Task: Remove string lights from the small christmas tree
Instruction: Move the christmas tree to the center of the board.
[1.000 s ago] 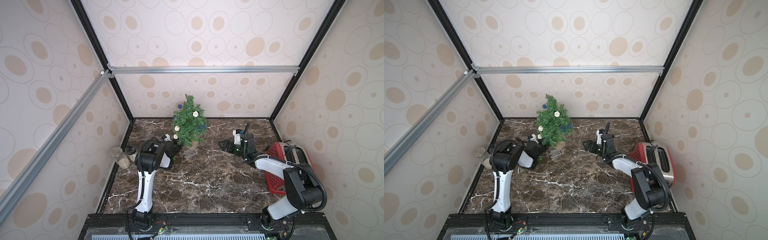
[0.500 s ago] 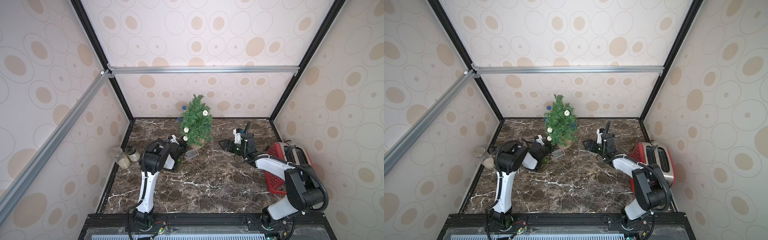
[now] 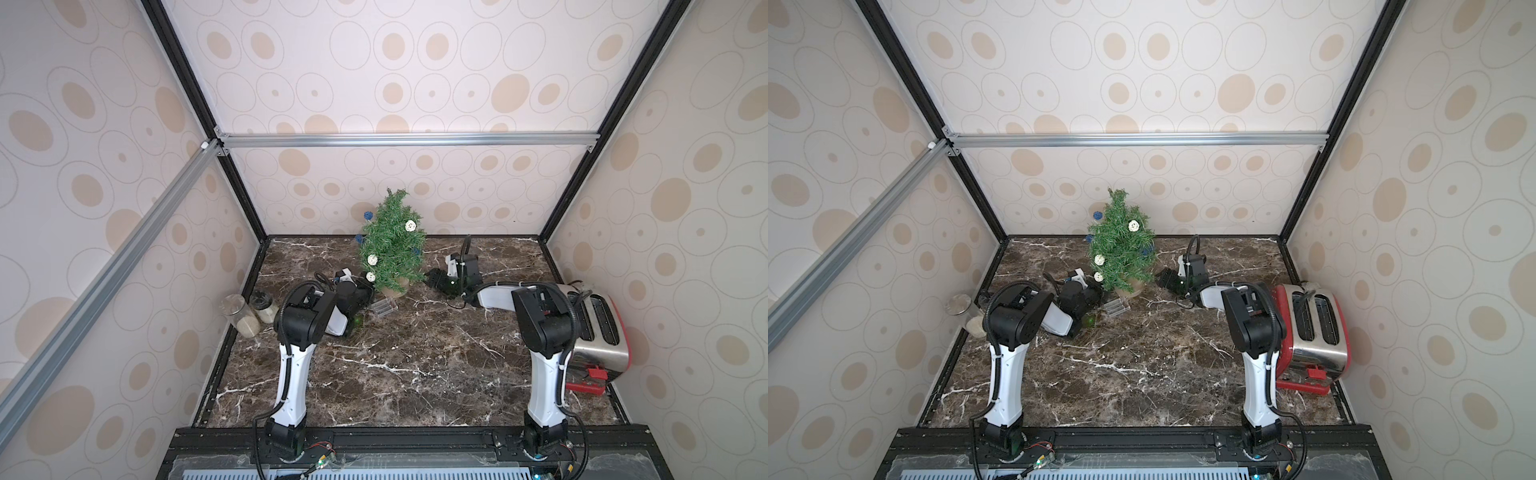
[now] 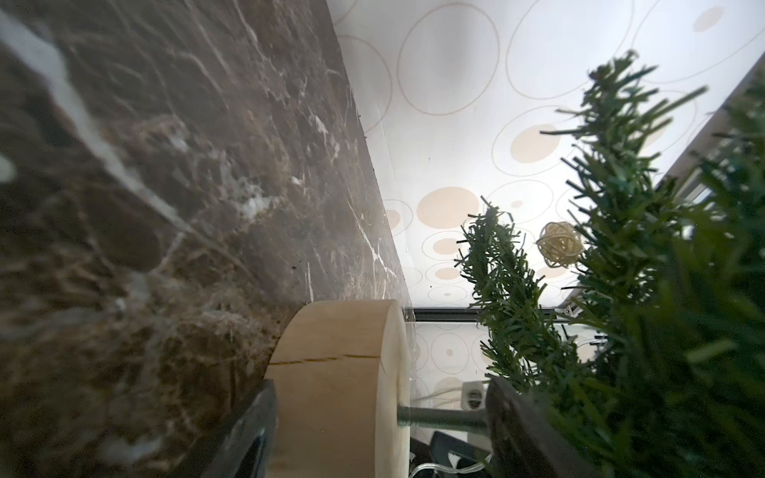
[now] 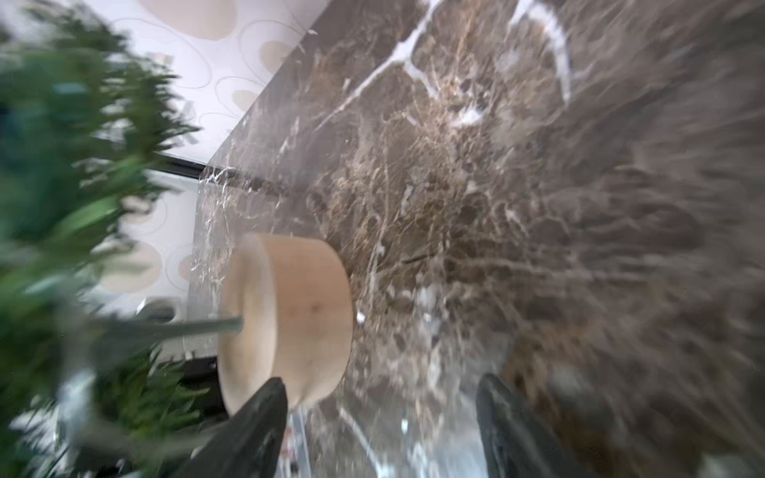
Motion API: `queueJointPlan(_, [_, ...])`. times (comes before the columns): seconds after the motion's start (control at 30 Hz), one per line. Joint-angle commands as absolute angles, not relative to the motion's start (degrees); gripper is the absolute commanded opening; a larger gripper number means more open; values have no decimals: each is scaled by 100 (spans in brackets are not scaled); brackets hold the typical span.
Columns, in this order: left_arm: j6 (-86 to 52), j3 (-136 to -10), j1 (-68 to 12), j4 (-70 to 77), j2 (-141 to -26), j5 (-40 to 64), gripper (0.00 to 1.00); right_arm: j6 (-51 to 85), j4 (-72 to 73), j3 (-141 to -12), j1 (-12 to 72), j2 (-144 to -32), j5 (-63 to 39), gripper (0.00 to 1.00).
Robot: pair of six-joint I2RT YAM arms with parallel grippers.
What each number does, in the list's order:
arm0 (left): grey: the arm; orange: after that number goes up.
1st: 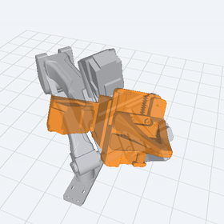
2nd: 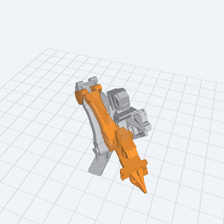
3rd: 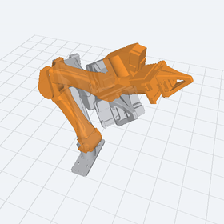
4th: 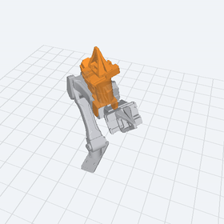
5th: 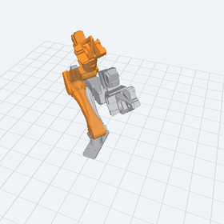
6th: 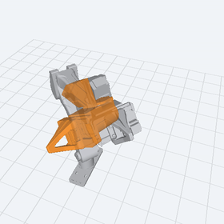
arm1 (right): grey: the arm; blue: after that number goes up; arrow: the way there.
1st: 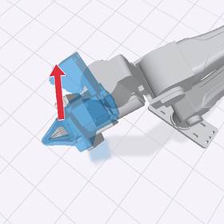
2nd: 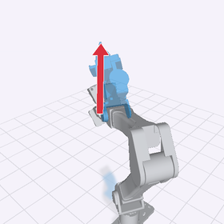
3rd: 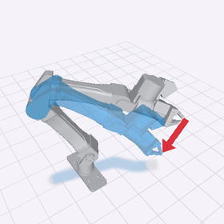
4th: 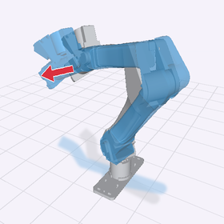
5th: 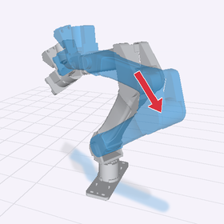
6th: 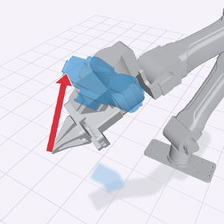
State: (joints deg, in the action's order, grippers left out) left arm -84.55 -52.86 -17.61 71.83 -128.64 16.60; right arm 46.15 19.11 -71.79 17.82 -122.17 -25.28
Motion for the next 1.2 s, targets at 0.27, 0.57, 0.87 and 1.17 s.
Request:
queueJointPlan(0.27, [-8069, -5523, -1652, 5645, -13582, 1921, 77, 6257, 2540, -8733, 1896, -13697, -3405, 65])
queueJointPlan(0.57, [-8063, -5818, -1680, 5622, -13720, 1980, 76, 6408, 2460, -9354, 2103, -14155, -4050, 54])
queueJointPlan(0.87, [-7818, -5700, -2087, 5394, -13679, 2511, 73, 6369, 3245, -8172, 2243, -13585, -4194, 49])
queueJointPlan(1.17, [-7905, -4927, -2505, 5590, -13186, 2381, 72, 6381, 4027, -6580, 2284, -12835, -4000, 48])
